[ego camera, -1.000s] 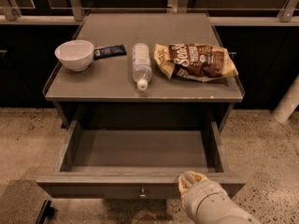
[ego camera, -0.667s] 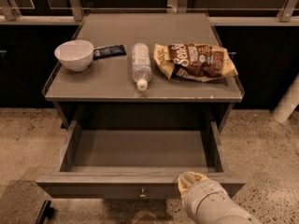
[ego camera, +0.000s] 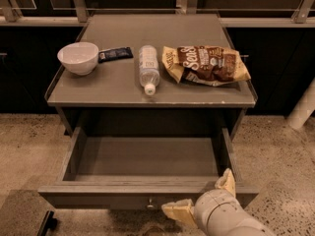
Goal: Open top drawer
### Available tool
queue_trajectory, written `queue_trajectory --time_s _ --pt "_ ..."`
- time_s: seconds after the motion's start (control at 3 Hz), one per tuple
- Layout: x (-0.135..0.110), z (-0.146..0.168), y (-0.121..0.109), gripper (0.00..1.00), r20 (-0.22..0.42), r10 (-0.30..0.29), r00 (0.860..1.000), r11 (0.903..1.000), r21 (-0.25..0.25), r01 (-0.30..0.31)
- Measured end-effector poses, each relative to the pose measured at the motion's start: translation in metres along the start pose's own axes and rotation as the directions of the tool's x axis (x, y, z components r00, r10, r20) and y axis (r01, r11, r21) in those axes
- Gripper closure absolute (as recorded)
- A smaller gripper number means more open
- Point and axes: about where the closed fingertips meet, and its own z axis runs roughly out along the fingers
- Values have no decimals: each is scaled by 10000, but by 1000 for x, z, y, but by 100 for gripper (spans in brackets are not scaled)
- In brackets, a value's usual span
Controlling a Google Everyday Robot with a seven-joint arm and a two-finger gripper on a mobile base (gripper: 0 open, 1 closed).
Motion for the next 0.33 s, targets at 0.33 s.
queue_trajectory --time_s 0.33 --pt "0 0 0 0 0 0 10000 10000 0 0"
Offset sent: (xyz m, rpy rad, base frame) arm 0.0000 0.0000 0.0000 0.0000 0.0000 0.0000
